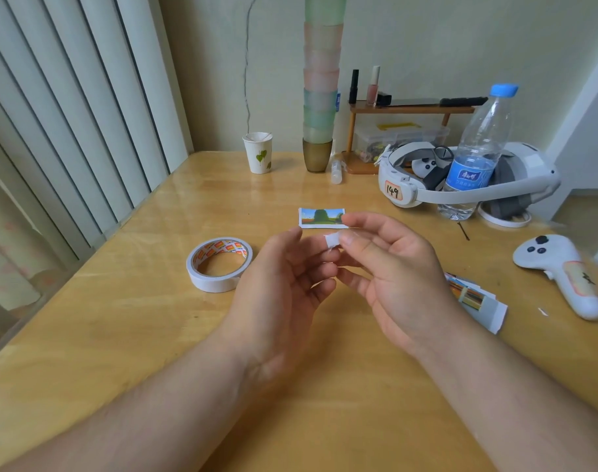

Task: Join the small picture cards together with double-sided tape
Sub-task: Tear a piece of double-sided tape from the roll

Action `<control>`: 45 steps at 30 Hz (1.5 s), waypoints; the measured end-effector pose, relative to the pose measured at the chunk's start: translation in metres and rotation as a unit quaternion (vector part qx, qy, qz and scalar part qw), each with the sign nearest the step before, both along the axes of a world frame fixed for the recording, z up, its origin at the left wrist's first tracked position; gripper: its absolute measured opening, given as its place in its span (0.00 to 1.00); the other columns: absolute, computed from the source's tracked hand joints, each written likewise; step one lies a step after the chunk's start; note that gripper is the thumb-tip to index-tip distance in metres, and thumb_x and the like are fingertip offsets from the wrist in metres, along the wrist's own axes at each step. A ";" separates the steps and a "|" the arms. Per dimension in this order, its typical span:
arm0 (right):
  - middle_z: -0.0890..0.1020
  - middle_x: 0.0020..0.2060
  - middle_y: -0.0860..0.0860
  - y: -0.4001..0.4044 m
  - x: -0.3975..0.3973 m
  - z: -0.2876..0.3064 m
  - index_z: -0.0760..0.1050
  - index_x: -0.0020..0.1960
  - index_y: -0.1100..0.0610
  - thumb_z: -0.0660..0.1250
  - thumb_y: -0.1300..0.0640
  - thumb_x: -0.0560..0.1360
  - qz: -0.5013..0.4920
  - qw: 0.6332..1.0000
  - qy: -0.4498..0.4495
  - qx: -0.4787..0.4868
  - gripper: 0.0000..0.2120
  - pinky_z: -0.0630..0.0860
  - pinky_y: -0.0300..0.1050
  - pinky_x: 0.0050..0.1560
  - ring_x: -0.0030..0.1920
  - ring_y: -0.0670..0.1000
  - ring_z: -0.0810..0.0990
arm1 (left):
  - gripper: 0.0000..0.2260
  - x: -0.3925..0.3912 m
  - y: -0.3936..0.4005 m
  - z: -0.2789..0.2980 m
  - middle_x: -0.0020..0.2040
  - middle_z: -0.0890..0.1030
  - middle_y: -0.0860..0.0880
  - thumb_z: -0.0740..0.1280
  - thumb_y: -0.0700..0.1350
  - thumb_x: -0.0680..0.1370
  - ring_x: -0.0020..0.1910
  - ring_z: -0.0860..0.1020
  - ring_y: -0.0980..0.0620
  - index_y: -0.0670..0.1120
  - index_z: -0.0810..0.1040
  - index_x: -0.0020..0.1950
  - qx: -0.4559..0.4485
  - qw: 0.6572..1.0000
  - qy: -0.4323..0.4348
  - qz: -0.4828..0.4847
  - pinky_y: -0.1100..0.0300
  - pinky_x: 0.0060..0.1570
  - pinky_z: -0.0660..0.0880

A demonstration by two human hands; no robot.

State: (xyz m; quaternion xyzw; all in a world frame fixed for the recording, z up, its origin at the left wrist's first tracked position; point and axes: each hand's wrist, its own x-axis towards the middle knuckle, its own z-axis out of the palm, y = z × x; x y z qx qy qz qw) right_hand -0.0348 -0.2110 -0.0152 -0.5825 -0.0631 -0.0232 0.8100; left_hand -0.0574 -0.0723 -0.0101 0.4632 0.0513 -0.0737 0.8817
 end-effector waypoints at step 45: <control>0.83 0.48 0.52 -0.023 0.000 0.005 0.86 0.50 0.59 0.73 0.60 0.77 -0.219 0.753 -0.442 -0.435 0.04 0.79 0.51 0.45 0.47 0.51 0.81 | 0.15 -0.009 0.015 0.014 0.34 0.68 0.54 0.68 0.36 0.79 0.30 0.65 0.57 0.47 0.87 0.62 0.086 0.989 -0.043 -0.110 0.58 0.44 0.68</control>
